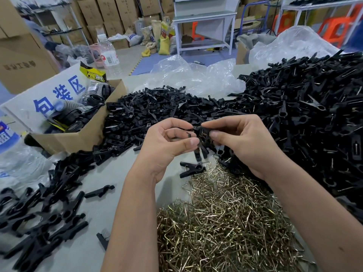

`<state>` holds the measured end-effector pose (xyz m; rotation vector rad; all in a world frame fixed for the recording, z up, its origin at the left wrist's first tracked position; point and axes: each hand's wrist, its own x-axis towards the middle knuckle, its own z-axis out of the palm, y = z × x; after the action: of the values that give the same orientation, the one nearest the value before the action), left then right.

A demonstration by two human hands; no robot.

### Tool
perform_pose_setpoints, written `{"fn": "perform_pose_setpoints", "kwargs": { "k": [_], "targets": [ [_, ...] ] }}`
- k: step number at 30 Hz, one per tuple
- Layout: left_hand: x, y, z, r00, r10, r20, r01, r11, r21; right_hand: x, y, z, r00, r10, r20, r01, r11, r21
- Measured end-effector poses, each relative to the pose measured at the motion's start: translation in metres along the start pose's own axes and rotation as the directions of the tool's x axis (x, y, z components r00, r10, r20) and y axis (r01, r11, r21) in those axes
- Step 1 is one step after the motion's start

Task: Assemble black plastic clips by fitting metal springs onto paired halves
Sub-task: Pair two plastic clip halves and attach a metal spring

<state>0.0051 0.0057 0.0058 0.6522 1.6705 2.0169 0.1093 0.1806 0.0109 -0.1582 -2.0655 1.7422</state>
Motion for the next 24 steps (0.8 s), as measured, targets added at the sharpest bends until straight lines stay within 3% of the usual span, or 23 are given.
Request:
{"fn": "perform_pose_setpoints", "kwargs": {
  "k": [24],
  "targets": [
    [0.0001,0.0011,0.0009,0.999,0.038,0.028,-0.039,0.999,0.014,-0.0022,0.0006,0.0049,0.998,-0.055,-0.002,0.055,0.995,-0.079]
  ]
}}
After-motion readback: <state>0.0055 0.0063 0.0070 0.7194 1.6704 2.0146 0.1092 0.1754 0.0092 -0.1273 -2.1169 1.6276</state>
